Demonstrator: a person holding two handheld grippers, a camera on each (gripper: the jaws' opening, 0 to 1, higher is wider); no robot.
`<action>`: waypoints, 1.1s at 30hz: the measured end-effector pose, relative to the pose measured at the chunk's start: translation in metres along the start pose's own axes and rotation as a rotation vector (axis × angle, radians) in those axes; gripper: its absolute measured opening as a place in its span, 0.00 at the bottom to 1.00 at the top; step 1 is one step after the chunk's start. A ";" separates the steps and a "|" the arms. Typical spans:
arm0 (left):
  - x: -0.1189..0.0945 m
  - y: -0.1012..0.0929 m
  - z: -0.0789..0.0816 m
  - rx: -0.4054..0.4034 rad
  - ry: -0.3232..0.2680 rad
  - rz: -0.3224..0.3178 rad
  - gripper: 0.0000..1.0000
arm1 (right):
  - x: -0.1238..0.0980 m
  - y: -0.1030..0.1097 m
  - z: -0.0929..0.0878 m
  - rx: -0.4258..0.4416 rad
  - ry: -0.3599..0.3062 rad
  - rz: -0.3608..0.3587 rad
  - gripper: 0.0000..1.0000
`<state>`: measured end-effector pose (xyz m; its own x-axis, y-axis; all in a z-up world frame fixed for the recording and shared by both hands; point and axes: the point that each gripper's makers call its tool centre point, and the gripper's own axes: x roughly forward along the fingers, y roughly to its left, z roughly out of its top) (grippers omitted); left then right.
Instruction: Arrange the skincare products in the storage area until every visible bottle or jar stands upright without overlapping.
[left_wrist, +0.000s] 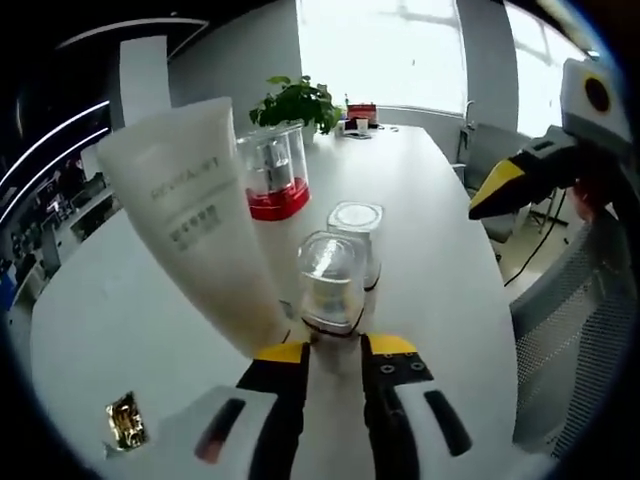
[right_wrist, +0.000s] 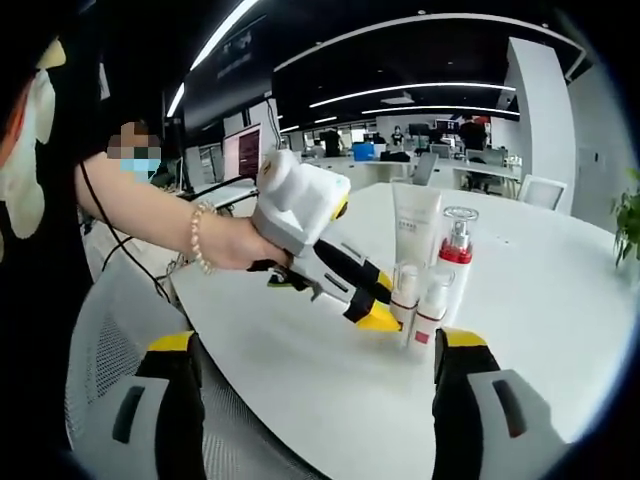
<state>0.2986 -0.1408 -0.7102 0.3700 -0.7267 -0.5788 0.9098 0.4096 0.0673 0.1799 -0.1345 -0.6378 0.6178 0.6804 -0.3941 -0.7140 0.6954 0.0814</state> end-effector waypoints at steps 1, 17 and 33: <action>0.000 -0.001 0.000 0.002 0.002 -0.001 0.26 | 0.000 0.000 0.000 0.000 0.000 0.000 0.96; -0.050 0.012 0.002 -0.055 -0.017 0.060 0.42 | 0.003 0.007 -0.003 -0.012 0.018 0.032 0.97; -0.147 0.016 -0.029 -0.175 -0.041 0.171 0.69 | 0.005 0.012 -0.002 -0.007 0.017 0.064 0.99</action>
<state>0.2536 -0.0112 -0.6477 0.5266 -0.6588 -0.5373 0.7879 0.6155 0.0175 0.1738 -0.1231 -0.6410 0.5655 0.7193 -0.4035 -0.7539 0.6492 0.1008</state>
